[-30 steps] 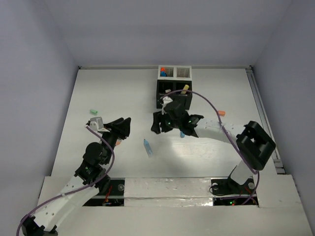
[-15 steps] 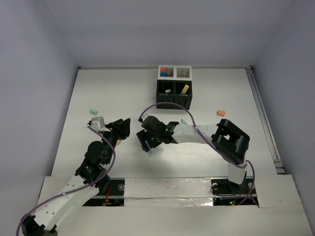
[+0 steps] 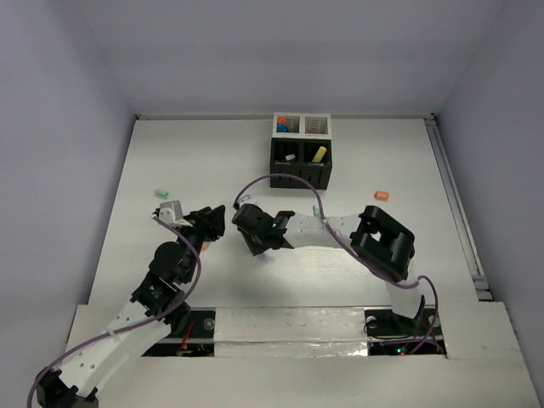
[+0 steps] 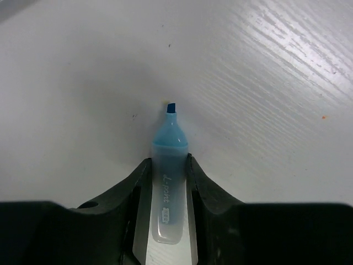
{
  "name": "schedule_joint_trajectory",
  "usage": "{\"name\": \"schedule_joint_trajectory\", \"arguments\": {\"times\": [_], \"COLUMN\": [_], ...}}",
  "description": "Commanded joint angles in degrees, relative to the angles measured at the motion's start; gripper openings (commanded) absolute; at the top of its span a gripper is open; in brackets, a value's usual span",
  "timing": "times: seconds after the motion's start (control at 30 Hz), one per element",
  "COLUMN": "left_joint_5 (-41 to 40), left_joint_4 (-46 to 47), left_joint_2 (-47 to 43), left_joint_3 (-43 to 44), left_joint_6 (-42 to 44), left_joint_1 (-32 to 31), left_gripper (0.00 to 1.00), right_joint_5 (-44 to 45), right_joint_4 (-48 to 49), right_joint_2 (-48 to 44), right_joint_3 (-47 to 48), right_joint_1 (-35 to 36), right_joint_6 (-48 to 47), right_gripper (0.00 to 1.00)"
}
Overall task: Sort the stationery into containers
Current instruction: Pick up the pen from the center of the board.
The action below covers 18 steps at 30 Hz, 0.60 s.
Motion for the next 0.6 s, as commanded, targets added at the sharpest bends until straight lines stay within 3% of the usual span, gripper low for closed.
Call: {"name": "schedule_joint_trajectory", "arguments": {"times": [0.0, 0.27, 0.57], "left_joint_5": [0.52, 6.84, 14.23], "left_joint_4": [1.97, 5.66, 10.84], "left_joint_2": [2.11, 8.70, 12.12], "left_joint_3": [0.76, 1.37, 0.67], "left_joint_6": [-0.26, 0.36, 0.71], "left_joint_1": [-0.06, -0.06, -0.06], "left_gripper": [0.46, 0.52, 0.55], "right_joint_5": [5.57, 7.16, 7.95], "right_joint_4": [-1.38, 10.12, 26.91], "right_joint_2": [1.35, -9.09, -18.95], "right_joint_3": [2.10, -0.71, -6.42], "right_joint_1": [0.25, -8.17, -8.89], "right_joint_6": [0.69, 4.11, 6.14], "right_gripper": [0.13, 0.07, 0.08]}}
